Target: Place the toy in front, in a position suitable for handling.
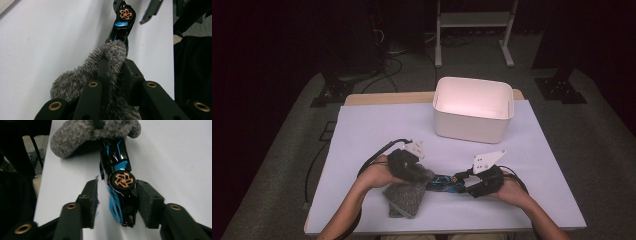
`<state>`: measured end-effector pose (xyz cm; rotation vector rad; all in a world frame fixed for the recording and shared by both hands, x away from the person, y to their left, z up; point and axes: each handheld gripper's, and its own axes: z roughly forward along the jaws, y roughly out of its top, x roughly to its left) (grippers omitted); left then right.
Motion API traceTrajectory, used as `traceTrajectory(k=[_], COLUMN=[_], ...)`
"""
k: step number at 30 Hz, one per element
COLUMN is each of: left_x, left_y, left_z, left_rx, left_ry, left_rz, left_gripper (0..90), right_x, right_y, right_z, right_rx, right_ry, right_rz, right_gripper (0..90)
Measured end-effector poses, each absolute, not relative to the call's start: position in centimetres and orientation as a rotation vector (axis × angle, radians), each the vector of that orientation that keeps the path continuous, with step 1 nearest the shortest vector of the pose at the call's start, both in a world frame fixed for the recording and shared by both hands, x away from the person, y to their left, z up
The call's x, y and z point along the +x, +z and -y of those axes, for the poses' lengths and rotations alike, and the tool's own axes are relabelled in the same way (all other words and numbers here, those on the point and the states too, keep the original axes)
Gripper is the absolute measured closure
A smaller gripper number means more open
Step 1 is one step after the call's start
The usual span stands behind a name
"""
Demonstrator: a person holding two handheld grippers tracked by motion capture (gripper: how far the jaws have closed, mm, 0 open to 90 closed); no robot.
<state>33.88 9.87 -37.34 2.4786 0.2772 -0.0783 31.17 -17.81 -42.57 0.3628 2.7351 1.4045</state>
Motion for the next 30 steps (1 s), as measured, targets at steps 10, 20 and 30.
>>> traceTrajectory(k=[10,20,30], left_x=[32.2,30.1,28.2], left_y=[-37.3,-38.2,-39.4], left_z=[-9.9,-10.2,-9.8], left_rx=[2.492,2.478,2.511], left_ry=[-0.091,-0.141,-0.143], left_rz=[-0.217,-0.182,-0.158], left_gripper=[77.8,78.6,80.7], right_x=[31.2,30.3,29.0], right_y=[-41.2,-42.6,-44.2], right_z=[17.0,16.2,16.0], right_rx=[0.463,0.506,0.475], right_ry=[1.496,1.390,1.324], right_rz=[-2.752,-2.820,-2.833], right_gripper=[39.8,31.7,26.8])
